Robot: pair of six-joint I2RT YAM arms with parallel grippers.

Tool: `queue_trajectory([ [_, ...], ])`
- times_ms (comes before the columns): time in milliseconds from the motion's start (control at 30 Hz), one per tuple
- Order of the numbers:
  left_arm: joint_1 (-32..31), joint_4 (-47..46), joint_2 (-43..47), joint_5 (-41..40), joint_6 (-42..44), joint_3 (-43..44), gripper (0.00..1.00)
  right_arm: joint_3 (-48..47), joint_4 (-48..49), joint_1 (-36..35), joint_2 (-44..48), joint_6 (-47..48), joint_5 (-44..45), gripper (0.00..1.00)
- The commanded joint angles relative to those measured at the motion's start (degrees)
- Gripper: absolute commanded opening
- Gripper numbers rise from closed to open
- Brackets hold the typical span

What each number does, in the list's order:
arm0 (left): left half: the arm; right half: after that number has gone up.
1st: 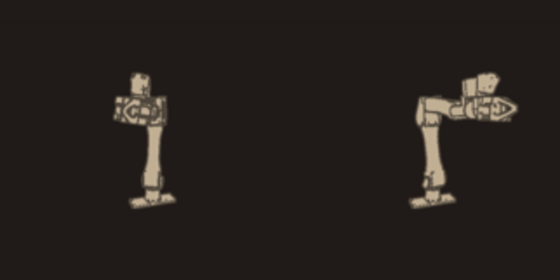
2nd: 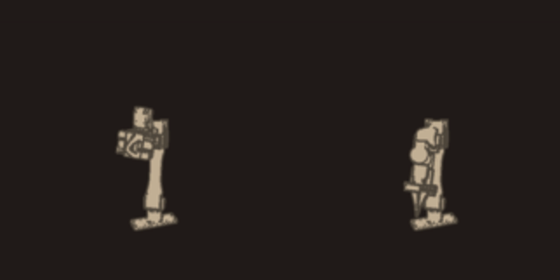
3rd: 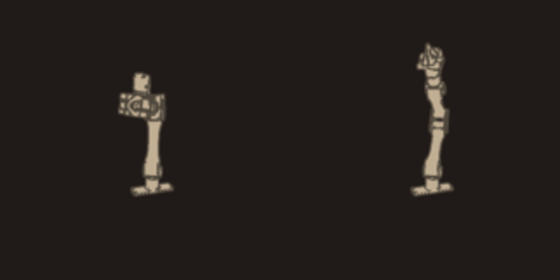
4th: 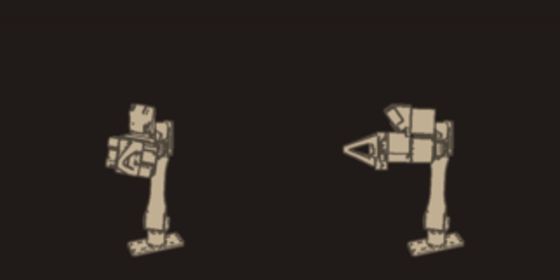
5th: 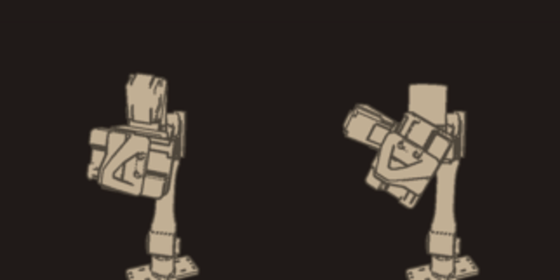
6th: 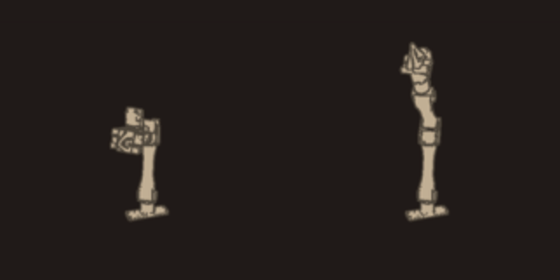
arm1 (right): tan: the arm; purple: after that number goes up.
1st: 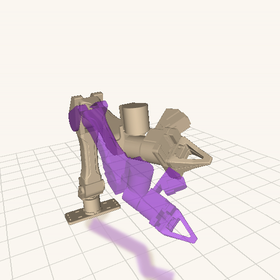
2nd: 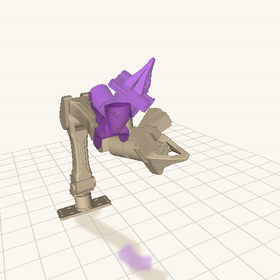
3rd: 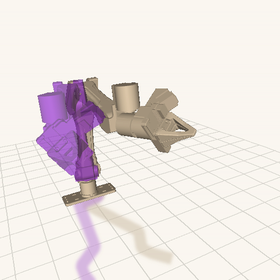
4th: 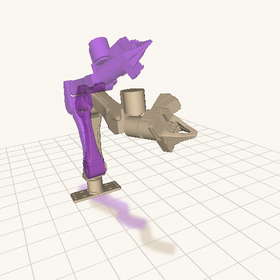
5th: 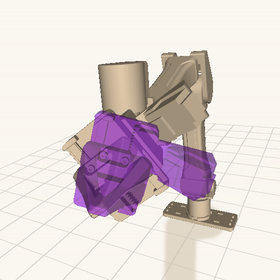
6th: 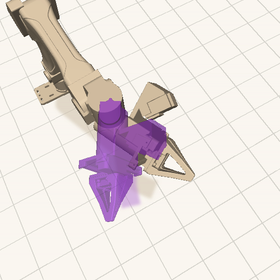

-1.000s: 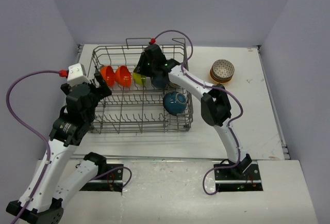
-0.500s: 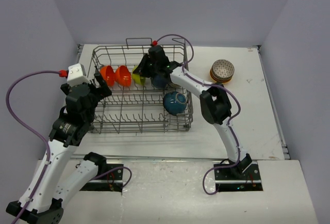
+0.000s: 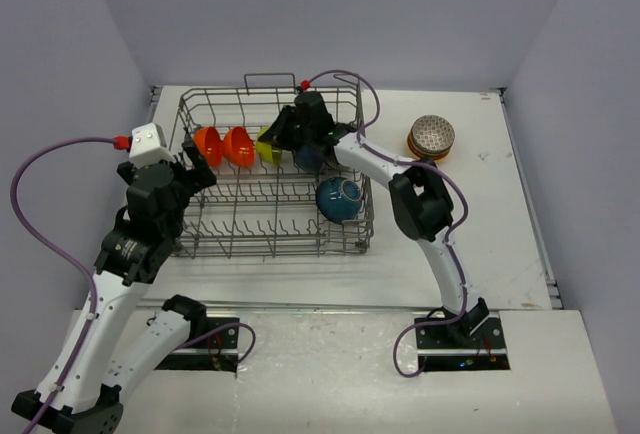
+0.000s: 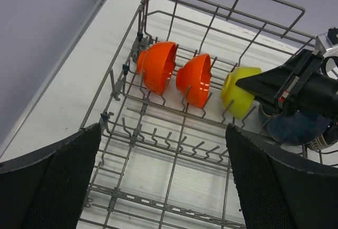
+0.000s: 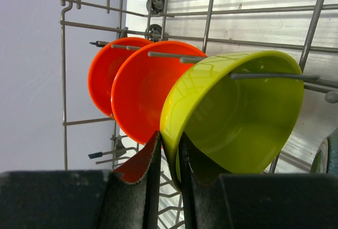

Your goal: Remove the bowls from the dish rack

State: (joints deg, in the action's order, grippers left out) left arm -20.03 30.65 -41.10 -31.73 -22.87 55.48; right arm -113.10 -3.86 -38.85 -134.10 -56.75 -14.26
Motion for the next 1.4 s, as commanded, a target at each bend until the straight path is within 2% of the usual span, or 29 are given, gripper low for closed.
queue_trajectory([
  [0, -0.4, -2.6, 0.4, -0.4, 1.5, -0.2, 1.00, 1.0, 3.0, -0.8, 5.7, -1.1, 0.4, 0.00],
  [367, -0.3, -2.5, 0.7, -0.7, 1.3, -0.4, 1.00, 2.6, 9.7, -0.5, 10.0, -1.2, -3.3, 0.00],
  [967, -0.2, -2.7, 0.7, -1.0, 1.3, -0.6, 1.00, 4.2, 19.8, 1.4, 11.4, -9.9, -13.7, 0.00],
  [1367, 0.1, -2.9, 0.5, -0.8, 1.3, -0.6, 1.00, 2.4, 19.3, 1.8, 12.0, -11.8, -14.8, 0.00],
])
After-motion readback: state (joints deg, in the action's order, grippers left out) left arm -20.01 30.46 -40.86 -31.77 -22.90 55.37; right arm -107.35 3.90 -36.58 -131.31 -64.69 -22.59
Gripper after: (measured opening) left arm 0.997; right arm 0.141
